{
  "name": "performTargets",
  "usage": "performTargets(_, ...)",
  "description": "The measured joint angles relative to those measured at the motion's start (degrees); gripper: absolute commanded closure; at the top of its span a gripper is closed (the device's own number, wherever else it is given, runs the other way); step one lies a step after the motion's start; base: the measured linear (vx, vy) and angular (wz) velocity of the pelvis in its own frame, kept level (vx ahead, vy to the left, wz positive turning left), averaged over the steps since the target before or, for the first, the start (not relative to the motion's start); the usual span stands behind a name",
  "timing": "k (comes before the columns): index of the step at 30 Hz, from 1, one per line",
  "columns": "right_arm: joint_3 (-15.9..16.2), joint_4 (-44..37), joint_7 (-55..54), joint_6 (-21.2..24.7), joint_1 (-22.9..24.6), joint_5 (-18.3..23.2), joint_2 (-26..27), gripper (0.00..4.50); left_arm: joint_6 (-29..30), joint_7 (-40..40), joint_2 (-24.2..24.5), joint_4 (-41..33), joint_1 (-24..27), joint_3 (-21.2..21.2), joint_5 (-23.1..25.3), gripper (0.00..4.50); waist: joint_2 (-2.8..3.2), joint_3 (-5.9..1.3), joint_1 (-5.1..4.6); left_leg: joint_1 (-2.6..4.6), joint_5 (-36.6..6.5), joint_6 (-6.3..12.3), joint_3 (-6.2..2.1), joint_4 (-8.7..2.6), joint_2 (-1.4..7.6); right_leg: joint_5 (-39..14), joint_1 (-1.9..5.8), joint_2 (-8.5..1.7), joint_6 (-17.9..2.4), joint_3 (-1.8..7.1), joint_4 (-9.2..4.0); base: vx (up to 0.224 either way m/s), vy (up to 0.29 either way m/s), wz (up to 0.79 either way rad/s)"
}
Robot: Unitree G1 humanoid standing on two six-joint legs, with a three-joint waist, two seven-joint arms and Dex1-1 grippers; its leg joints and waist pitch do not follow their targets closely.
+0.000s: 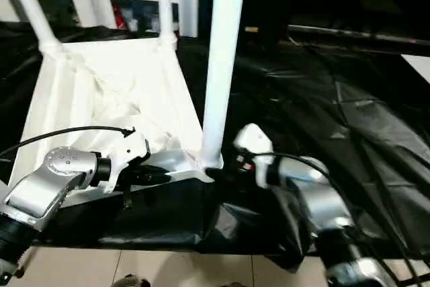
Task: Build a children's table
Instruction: Rotate leg to tighten
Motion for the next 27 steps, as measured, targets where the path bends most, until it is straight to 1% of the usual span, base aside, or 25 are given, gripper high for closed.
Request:
performTargets(8, 0.21, 3.49, -0.73, -2.04, -1.08, -0.40, 1.82, 0.67, -0.34, -0.39, 0.01, 0.37, -0.13, 0.00, 0.10, 4.50, -0.01, 0.01, -0.01, -0.01, 0.00, 0.00, 0.03, 0.00, -0.01, -0.01, 0.00, -0.04, 0.02, 0.00, -0.01, 0.000, 0.000, 0.00)
performTargets(9, 0.21, 3.85, -0.71, -2.08, -1.28, -0.41, 1.83, 0.83, -0.35, -0.39, 0.01, 0.39, -0.13, 0.02, 0.11, 4.50, -0.02, 0.01, -0.03, -0.01, 0.00, 0.00, 0.03, 0.00, -0.01, -0.01, 0.00, -0.04, 0.02, 0.00, -0.02, 0.000, 0.000, 0.00)
performTargets(10, 0.30, 4.27, -0.59, -2.12, -1.58, -0.41, 1.84, 0.83, -0.35, -0.40, 0.01, 0.39, -0.13, 0.04, 0.14, 4.50, -0.03, 0.01, -0.05, 0.00, 0.00, 0.00, 0.03, 0.00, -0.01, -0.01, 0.00, -0.04, 0.02, 0.00, -0.02, 0.000, 0.000, 0.00)
performTargets(11, 0.44, 4.50, -0.48, -2.13, -1.82, -0.41, 1.84, 1.02, -0.35, -0.40, 0.01, 0.39, -0.13, 0.05, 0.18, 4.50, -0.03, 0.01, -0.06, -0.01, 0.00, 0.00, 0.02, 0.00, -0.01, -0.01, 0.00, -0.04, 0.02, 0.00, -0.02, 0.000, 0.000, 0.00)
performTargets(13, 0.80, 4.89, -0.03, -2.50, -2.13, -0.41, 1.87, 1.05, -0.40, -0.40, -0.02, 0.39, -0.13, 0.08, 0.31, 4.50, -0.04, 0.02, -0.05, -0.01, 0.00, 0.00, 0.02, 0.00, -0.01, -0.01, 0.00, -0.04, 0.02, -0.01, -0.02, 0.000, 0.000, 0.00)
performTargets(15, 0.90, 5.30, 0.20, -2.77, -2.22, -0.41, 1.99, 1.30, -0.44, -0.41, -0.02, 0.39, -0.12, 0.09, 0.36, 4.50, -0.04, 0.02, -0.05, -0.01, 0.00, 0.00, 0.02, 0.00, -0.01, -0.02, 0.00, -0.05, 0.02, 0.00, -0.02, 0.000, 0.000, 0.00)
performTargets(16, 0.90, 5.44, 0.27, -2.91, -2.24, -0.41, 2.01, 1.30, -0.45, -0.42, -0.03, 0.39, -0.12, 0.09, 0.38, 4.50, -0.04, 0.02, -0.05, -0.01, 0.00, 0.00, 0.02, 0.00, -0.01, -0.02, 0.00, -0.05, 0.03, 0.00, -0.02, 0.000, 0.000, 0.00)
performTargets(19, 0.99, 5.84, 0.40, -3.61, -2.27, -0.40, 2.02, 1.64, -0.45, -0.45, -0.02, 0.39, -0.12, 0.10, 0.40, 4.50, -0.04, 0.02, -0.06, -0.01, 0.00, 0.00, 0.02, 0.00, -0.01, -0.02, 0.00, -0.05, 0.03, -0.01, -0.02, 0.000, 0.000, 0.00)
performTargets(27, 0.84, 6.93, 0.00, -4.61, -2.38, -0.34, 2.56, 1.75, -0.45, -0.44, -0.15, 0.62, -0.10, 0.32, 0.52, 4.50, -0.05, 0.01, -0.16, 0.01, 0.00, 0.00, 0.02, -0.03, -0.01, -0.02, 0.00, -0.05, 0.03, -0.01, -0.03, 0.000, 0.000, 0.00)
